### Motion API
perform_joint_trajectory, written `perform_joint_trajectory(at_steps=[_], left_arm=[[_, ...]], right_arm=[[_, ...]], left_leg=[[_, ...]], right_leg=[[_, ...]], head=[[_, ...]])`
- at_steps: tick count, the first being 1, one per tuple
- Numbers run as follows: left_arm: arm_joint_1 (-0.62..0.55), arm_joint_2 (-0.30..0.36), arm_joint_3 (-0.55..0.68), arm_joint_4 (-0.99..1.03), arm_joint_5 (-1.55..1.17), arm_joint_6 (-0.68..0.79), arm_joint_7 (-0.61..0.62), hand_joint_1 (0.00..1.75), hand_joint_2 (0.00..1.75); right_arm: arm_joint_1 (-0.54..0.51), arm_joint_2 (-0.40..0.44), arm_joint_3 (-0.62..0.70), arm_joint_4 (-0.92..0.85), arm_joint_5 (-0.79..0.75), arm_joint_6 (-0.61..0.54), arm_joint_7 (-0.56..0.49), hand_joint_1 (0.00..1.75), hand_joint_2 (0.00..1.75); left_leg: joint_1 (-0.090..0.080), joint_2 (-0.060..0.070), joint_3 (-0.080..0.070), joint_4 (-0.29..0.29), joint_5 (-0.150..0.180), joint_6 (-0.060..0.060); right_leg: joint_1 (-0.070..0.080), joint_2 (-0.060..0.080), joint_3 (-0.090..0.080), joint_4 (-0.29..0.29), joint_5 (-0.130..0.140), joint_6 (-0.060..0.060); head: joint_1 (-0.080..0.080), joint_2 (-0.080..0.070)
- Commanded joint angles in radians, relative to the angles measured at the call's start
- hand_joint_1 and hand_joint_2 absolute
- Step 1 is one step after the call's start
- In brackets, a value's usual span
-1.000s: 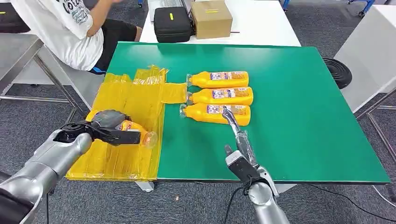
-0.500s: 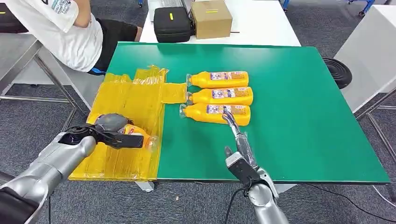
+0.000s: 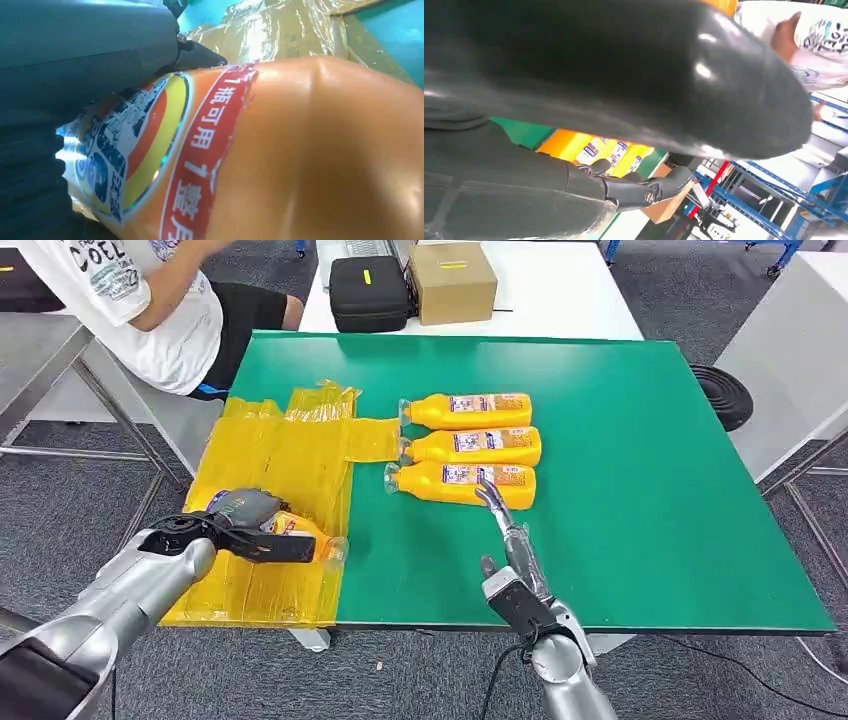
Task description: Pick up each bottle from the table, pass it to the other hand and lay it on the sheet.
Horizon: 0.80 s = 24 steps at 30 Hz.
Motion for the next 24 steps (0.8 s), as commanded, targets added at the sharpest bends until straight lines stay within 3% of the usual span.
perform_joint_trajectory(at_steps=[1, 2, 3, 5, 9, 11, 24], left_arm=[[-0.004, -0.035, -0.041, 0.113, 0.014, -0.056, -0.032, 0.77, 1.75], [-0.009, -0.031, -0.045, 0.115, 0.019, -0.080, -0.046, 0.51, 1.75], [-0.009, -0.031, -0.045, 0.115, 0.019, -0.080, -0.046, 0.51, 1.75], [-0.015, -0.027, -0.049, 0.115, 0.025, -0.106, -0.059, 0.24, 1.75], [-0.016, -0.022, -0.057, 0.117, 0.025, -0.123, -0.070, 0.21, 1.75], [-0.014, -0.020, -0.065, 0.117, 0.018, -0.118, -0.066, 0.03, 1.75], [-0.034, -0.003, -0.059, 0.099, 0.028, -0.100, -0.077, 0.00, 1.75]], right_arm=[[-0.028, -0.003, -0.024, 0.071, 0.000, 0.000, -0.009, 0.00, 0.00], [-0.029, -0.004, -0.022, 0.073, 0.000, 0.000, -0.010, 0.00, 0.00], [-0.029, -0.004, -0.022, 0.073, 0.000, 0.000, -0.010, 0.00, 0.00], [-0.029, -0.006, -0.022, 0.076, -0.002, -0.002, -0.013, 0.00, 0.00], [-0.031, -0.008, -0.020, 0.081, -0.004, -0.002, -0.014, 0.00, 0.00], [-0.034, -0.007, -0.018, 0.085, -0.005, -0.002, -0.014, 0.00, 0.00], [-0.034, -0.012, -0.018, 0.102, -0.011, -0.007, -0.019, 0.00, 0.00]], left_leg=[[0.000, 0.001, 0.004, -0.001, -0.001, 0.000], [0.000, 0.001, 0.006, -0.001, -0.001, 0.000], [0.000, 0.001, 0.004, -0.001, -0.001, 0.000], [0.000, 0.002, 0.006, -0.002, -0.001, 0.000], [0.001, 0.002, 0.007, -0.001, -0.001, 0.000], [0.000, 0.002, 0.008, -0.001, -0.001, 0.000], [0.000, 0.001, 0.006, -0.001, -0.001, 0.000]], right_leg=[[0.001, 0.000, 0.004, -0.001, 0.000, -0.002], [0.001, 0.000, 0.006, -0.002, -0.001, -0.003], [0.000, 0.000, 0.004, -0.001, 0.000, -0.002], [0.001, 0.000, 0.006, -0.002, 0.000, -0.003], [0.001, 0.000, 0.007, -0.002, -0.001, -0.003], [0.001, 0.000, 0.008, -0.002, 0.000, -0.003], [0.001, 0.001, 0.006, -0.001, 0.000, -0.002]], head=[[0.000, 0.000], [0.000, 0.000], [0.000, 0.000], [0.000, 0.000], [0.000, 0.000], [0.000, 0.000], [0.000, 0.000]])
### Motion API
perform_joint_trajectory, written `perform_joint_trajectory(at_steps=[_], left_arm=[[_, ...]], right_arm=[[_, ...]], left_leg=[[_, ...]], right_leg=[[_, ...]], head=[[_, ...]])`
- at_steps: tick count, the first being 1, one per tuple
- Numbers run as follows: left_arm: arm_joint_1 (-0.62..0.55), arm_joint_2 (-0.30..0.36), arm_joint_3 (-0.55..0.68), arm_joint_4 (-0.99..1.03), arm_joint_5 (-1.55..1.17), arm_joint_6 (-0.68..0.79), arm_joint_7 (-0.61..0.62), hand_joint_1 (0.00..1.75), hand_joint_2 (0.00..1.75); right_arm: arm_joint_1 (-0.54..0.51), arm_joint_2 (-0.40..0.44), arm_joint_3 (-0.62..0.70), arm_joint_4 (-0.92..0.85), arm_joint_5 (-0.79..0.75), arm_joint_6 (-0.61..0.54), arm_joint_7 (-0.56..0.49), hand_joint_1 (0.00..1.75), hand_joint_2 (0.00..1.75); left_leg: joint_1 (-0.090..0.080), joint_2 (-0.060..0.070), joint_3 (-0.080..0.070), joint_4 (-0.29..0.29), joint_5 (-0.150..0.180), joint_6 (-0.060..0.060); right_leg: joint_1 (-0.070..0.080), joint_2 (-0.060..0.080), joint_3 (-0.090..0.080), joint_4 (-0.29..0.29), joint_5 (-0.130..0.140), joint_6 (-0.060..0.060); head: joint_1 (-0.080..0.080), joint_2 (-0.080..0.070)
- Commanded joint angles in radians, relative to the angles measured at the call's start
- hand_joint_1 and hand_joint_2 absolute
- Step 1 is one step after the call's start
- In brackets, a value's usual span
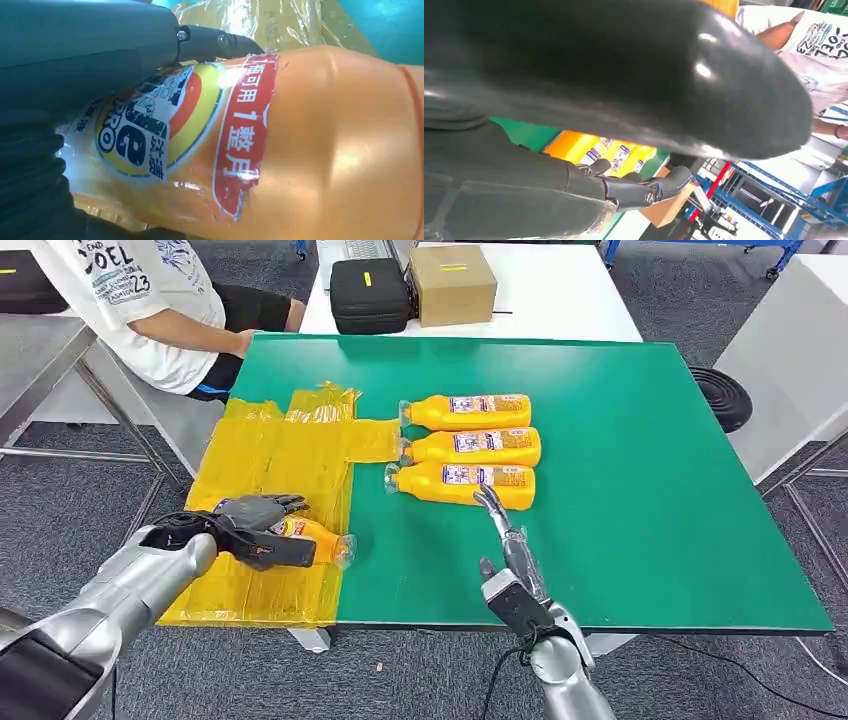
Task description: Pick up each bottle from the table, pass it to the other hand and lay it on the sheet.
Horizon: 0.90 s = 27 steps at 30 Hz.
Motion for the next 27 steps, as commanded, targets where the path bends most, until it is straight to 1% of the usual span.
perform_joint_trajectory(at_steps=[1, 2, 4, 6, 8, 13, 15, 18, 27], left_arm=[[-0.011, 0.013, -0.044, 0.040, 0.008, 0.000, -0.009, 0.00, 1.75], [-0.014, 0.024, -0.028, 0.008, 0.017, 0.039, -0.006, 0.00, 1.75], [-0.025, 0.030, -0.014, -0.020, 0.033, 0.035, -0.001, 0.00, 1.75], [-0.046, 0.065, 0.002, -0.099, 0.061, 0.042, -0.001, 0.00, 1.75], [-0.060, 0.099, 0.006, -0.169, 0.091, 0.004, 0.008, 0.00, 1.75], [-0.058, 0.146, -0.008, -0.234, 0.104, -0.032, 0.017, 0.00, 1.75], [-0.058, 0.171, -0.043, -0.251, 0.094, -0.060, 0.008, 0.00, 1.75], [-0.061, 0.194, -0.074, -0.261, 0.082, -0.088, -0.003, 0.00, 1.75], [-0.059, 0.223, -0.116, -0.274, 0.069, -0.109, -0.021, 0.00, 1.75]], right_arm=[[-0.032, -0.012, -0.018, 0.073, -0.006, -0.005, -0.006, 0.00, 0.00], [-0.028, -0.013, -0.021, 0.072, -0.009, -0.007, -0.007, 0.00, 0.00], [-0.023, -0.015, -0.024, 0.069, -0.010, -0.008, -0.007, 0.00, 0.00], [-0.017, -0.016, -0.030, 0.062, -0.011, -0.010, -0.007, 0.00, 0.00], [-0.015, -0.014, -0.038, 0.058, -0.015, -0.011, -0.006, 0.00, 0.00], [-0.019, -0.012, -0.041, 0.058, -0.019, -0.011, -0.004, 0.00, 0.00], [-0.019, -0.011, -0.045, 0.057, -0.024, -0.012, 0.000, 0.00, 0.00], [-0.017, -0.011, -0.050, 0.053, -0.027, -0.014, 0.001, 0.00, 0.00], [-0.017, -0.008, -0.059, 0.051, -0.034, -0.013, 0.007, 0.00, 0.00]], left_leg=[[0.000, 0.003, 0.003, -0.001, -0.001, 0.000], [0.000, 0.002, 0.002, 0.000, -0.001, 0.000], [0.001, 0.002, 0.002, 0.000, -0.001, 0.000], [0.001, 0.001, 0.000, 0.000, 0.000, -0.001], [0.001, 0.001, -0.001, 0.001, 0.000, -0.001], [0.002, 0.002, -0.001, 0.002, -0.001, -0.001], [0.001, 0.002, -0.001, 0.001, -0.001, -0.001], [0.001, 0.002, -0.001, 0.001, 0.000, -0.001], [0.001, 0.001, -0.001, 0.001, 0.000, -0.001]], right_leg=[[0.001, 0.001, 0.003, -0.002, 0.000, -0.003], [0.001, 0.001, 0.002, -0.001, 0.000, -0.002], [0.001, 0.000, 0.002, -0.001, 0.000, -0.003], [0.001, 0.000, 0.000, 0.000, 0.000, -0.002], [0.001, 0.000, -0.001, 0.000, 0.000, -0.003], [0.002, 0.000, -0.001, 0.001, -0.001, -0.004], [0.002, 0.000, -0.001, 0.000, -0.001, -0.004], [0.002, 0.001, -0.002, 0.000, 0.000, -0.003], [0.002, -0.001, -0.001, 0.000, 0.000, -0.004]], head=[[0.000, 0.000], [0.000, 0.000], [0.000, 0.000], [0.000, 0.000], [0.000, 0.000], [0.000, 0.000], [0.000, 0.000], [0.000, 0.000], [0.000, 0.000]])
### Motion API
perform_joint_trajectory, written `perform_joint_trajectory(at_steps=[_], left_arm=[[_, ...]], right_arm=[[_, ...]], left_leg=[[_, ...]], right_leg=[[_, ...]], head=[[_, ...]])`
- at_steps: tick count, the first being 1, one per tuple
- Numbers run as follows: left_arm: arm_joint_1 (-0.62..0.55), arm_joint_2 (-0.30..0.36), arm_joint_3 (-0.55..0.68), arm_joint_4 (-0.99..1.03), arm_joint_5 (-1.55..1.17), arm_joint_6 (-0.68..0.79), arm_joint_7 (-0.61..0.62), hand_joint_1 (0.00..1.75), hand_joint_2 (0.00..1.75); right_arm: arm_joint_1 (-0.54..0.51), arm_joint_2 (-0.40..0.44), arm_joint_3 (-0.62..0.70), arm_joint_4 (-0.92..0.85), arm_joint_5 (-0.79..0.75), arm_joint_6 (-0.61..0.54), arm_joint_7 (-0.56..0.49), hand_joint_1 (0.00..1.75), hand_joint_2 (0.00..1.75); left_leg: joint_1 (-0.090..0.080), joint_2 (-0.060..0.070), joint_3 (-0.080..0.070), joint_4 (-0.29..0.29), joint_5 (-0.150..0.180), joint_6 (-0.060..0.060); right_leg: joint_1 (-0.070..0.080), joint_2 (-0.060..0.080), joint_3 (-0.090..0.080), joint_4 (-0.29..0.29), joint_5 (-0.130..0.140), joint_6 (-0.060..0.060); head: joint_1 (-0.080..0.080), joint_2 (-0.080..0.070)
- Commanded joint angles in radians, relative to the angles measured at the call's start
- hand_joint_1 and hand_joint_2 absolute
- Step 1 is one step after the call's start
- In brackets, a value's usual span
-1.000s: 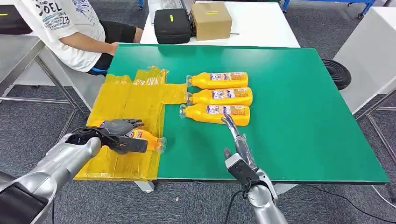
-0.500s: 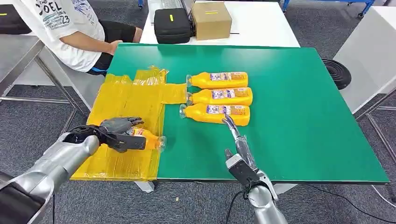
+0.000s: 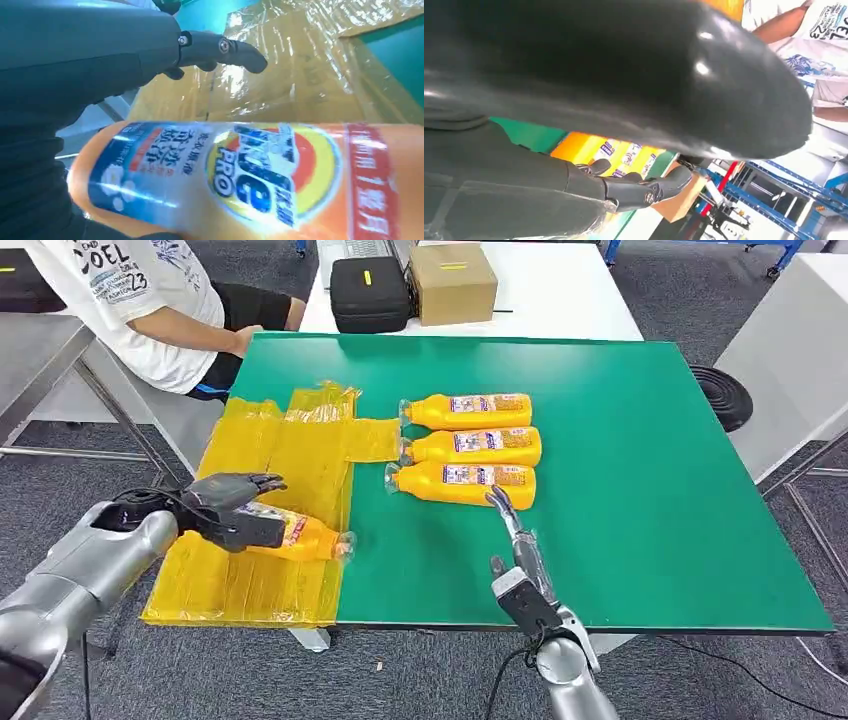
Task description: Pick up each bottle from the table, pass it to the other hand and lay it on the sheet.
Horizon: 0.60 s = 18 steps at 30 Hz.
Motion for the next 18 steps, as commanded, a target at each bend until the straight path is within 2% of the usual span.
perform_joint_trajectory(at_steps=[1, 5, 9, 12, 14, 15, 18], left_arm=[[-0.039, 0.049, -0.096, -0.022, -0.009, -0.023, -0.019, 0.00, 1.75], [-0.042, 0.069, -0.070, -0.060, 0.045, -0.046, -0.047, 0.00, 1.75], [0.002, 0.069, 0.041, -0.099, 0.194, -0.049, -0.084, 0.00, 1.75], [0.025, 0.092, 0.081, -0.156, 0.269, -0.075, -0.103, 0.00, 1.75], [0.037, 0.089, 0.125, -0.182, 0.317, -0.072, -0.112, 0.00, 1.75], [0.059, 0.065, 0.184, -0.195, 0.364, -0.046, -0.123, 0.00, 1.75], [0.098, 0.026, 0.252, -0.230, 0.403, -0.001, -0.130, 0.00, 1.75]], right_arm=[[-0.022, -0.003, -0.029, 0.039, -0.006, 0.000, 0.006, 0.00, 0.00], [-0.018, -0.002, -0.030, 0.039, -0.008, 0.001, 0.010, 0.00, 0.00], [-0.012, -0.007, -0.032, 0.053, -0.012, 0.000, 0.013, 0.00, 0.00], [-0.023, -0.006, -0.034, 0.081, -0.018, -0.003, 0.009, 0.00, 0.00], [-0.025, -0.003, -0.037, 0.085, -0.019, -0.005, 0.008, 0.00, 0.00], [-0.022, 0.001, -0.041, 0.079, -0.020, -0.008, 0.009, 0.00, 0.00], [-0.012, 0.006, -0.049, 0.060, -0.019, -0.009, 0.010, 0.00, 0.00]], left_leg=[[0.001, 0.001, 0.001, 0.000, -0.001, 0.000], [0.001, 0.001, 0.002, 0.001, -0.002, 0.000], [0.001, 0.001, 0.001, 0.001, -0.001, 0.000], [0.001, 0.002, 0.003, 0.000, -0.002, 0.000], [0.001, 0.002, 0.002, 0.000, -0.002, 0.000], [0.001, 0.002, 0.001, 0.000, -0.001, 0.000], [0.001, 0.000, 0.001, 0.000, -0.001, 0.000]], right_leg=[[0.001, 0.000, 0.001, 0.000, -0.001, -0.002], [0.002, -0.001, 0.002, 0.000, -0.001, -0.003], [0.002, 0.000, 0.002, 0.000, -0.001, -0.003], [0.002, 0.000, 0.003, -0.001, -0.001, -0.003], [0.002, 0.000, 0.003, -0.001, -0.001, -0.003], [0.002, 0.000, 0.001, -0.001, -0.001, -0.002], [0.001, -0.002, 0.002, -0.001, -0.001, -0.003]], head=[[0.000, 0.000], [0.000, 0.000], [0.000, 0.000], [0.000, 0.000], [0.000, 0.000], [0.000, 0.000], [0.000, 0.000]])
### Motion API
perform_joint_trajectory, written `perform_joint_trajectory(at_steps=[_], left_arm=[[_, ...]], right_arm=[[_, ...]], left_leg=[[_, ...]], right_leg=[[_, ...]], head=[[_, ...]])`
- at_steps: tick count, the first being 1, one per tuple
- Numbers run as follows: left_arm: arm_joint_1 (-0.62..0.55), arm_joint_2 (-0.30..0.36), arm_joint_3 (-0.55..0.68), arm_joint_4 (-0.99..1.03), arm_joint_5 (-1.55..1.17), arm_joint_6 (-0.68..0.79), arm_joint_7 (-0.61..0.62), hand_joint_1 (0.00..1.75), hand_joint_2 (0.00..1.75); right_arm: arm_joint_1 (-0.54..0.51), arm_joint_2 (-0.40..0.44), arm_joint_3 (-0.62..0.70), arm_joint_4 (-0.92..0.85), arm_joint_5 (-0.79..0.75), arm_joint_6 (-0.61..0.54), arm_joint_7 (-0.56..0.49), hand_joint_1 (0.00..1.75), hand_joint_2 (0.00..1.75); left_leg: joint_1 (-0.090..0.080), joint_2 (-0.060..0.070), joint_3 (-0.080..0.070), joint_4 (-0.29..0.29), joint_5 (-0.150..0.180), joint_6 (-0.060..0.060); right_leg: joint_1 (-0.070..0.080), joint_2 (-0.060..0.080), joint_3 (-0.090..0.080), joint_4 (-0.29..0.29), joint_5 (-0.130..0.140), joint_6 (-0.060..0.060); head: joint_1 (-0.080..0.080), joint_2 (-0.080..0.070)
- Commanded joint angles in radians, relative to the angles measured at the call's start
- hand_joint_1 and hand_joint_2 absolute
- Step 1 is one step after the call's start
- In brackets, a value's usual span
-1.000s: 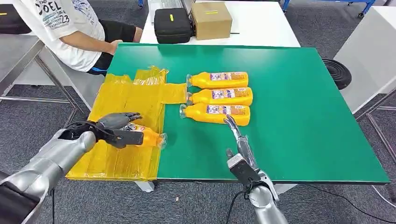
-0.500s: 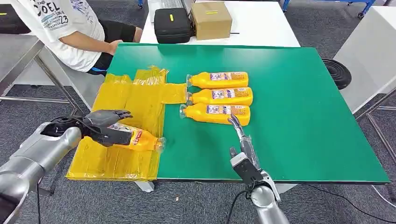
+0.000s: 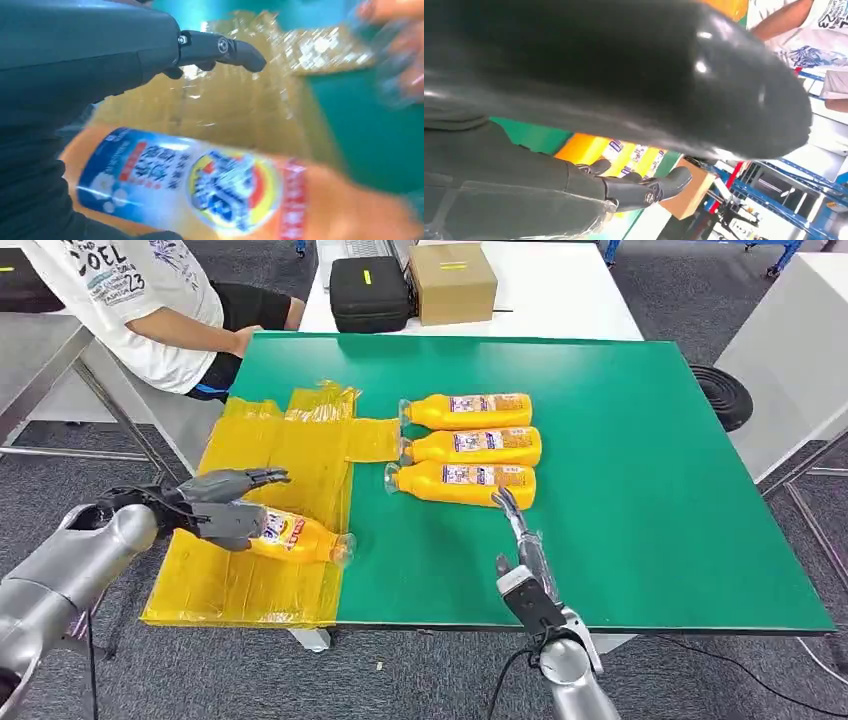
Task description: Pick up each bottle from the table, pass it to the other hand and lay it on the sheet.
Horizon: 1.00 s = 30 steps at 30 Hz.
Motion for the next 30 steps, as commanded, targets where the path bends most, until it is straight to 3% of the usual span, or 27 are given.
perform_joint_trajectory(at_steps=[1, 2, 7, 8, 10, 13, 19, 23, 30], left_arm=[[0.095, -0.072, 0.244, -0.121, 0.157, 0.087, -0.034, 0.00, 1.75], [0.100, -0.080, 0.242, -0.122, 0.154, 0.093, -0.028, 0.00, 1.75], [0.246, -0.275, 0.432, -0.219, 0.172, 0.399, -0.049, 0.00, 1.75], [0.257, -0.286, 0.427, -0.226, 0.161, 0.411, -0.046, 0.00, 1.75], [0.319, -0.355, 0.491, -0.252, 0.209, 0.448, -0.074, 0.00, 1.75], [0.382, -0.406, 0.511, -0.261, 0.219, 0.481, -0.091, 0.00, 1.75], [0.381, -0.499, 0.510, -0.224, 0.202, 0.507, -0.106, 0.00, 1.75], [0.385, -0.495, 0.514, -0.233, 0.194, 0.514, -0.094, 0.00, 1.75], [0.416, -0.488, 0.541, -0.254, 0.195, 0.520, -0.084, 0.00, 1.75]], right_arm=[[-0.011, 0.009, -0.038, 0.045, -0.004, -0.009, 0.005, 0.00, 0.00], [-0.011, 0.009, -0.038, 0.043, -0.004, -0.009, 0.005, 0.00, 0.00], [-0.037, 0.002, -0.061, 0.018, 0.116, -0.077, 0.071, 0.00, 0.00], [-0.051, 0.001, -0.070, 0.028, 0.119, -0.075, 0.073, 0.00, 1.75], [-0.119, -0.026, -0.086, 0.099, 0.221, -0.109, 0.136, 0.00, 1.75], [-0.238, -0.075, -0.126, 0.253, 0.311, -0.141, 0.193, 0.00, 1.75], [-0.479, -0.218, -0.125, 0.572, 0.493, -0.162, 0.295, 0.00, 1.75], [-0.556, -0.243, -0.108, 0.666, 0.518, -0.130, 0.308, 0.00, 1.75], [-0.748, -0.226, -0.003, 0.909, 0.598, -0.052, 0.344, 0.00, 1.75]], left_leg=[[0.001, 0.000, 0.002, 0.000, -0.001, 0.000], [0.000, -0.001, 0.003, -0.001, -0.001, 0.000], [0.000, -0.002, 0.002, -0.001, 0.000, 0.000], [-0.001, -0.002, 0.002, -0.001, -0.001, 0.000], [-0.001, -0.005, 0.002, -0.001, -0.001, 0.001], [-0.002, 0.001, 0.003, -0.001, -0.001, 0.001], [-0.002, 0.001, 0.002, 0.000, -0.001, 0.001], [-0.002, -0.002, -0.001, 0.001, 0.001, 0.003], [-0.002, 0.005, -0.002, 0.002, 0.000, 0.002]], right_leg=[[0.001, -0.002, 0.003, -0.001, -0.001, -0.002], [0.001, -0.003, 0.004, -0.001, -0.001, -0.003], [0.000, -0.003, 0.003, -0.002, -0.001, -0.002], [0.000, -0.004, 0.003, -0.001, -0.002, -0.002], [0.000, -0.006, 0.004, -0.002, -0.002, -0.002], [-0.001, -0.001, 0.005, -0.003, 0.000, -0.002], [-0.001, -0.001, 0.003, -0.002, 0.001, -0.002], [0.000, -0.004, 0.002, -0.002, 0.001, 0.000], [-0.001, 0.003, -0.002, 0.001, 0.003, 0.000]], head=[[0.000, 0.000], [0.000, 0.000], [0.000, 0.000], [-0.001, 0.000], [0.000, 0.000], [0.000, 0.000], [-0.001, 0.000], [0.000, 0.000], [-0.001, 0.000]])
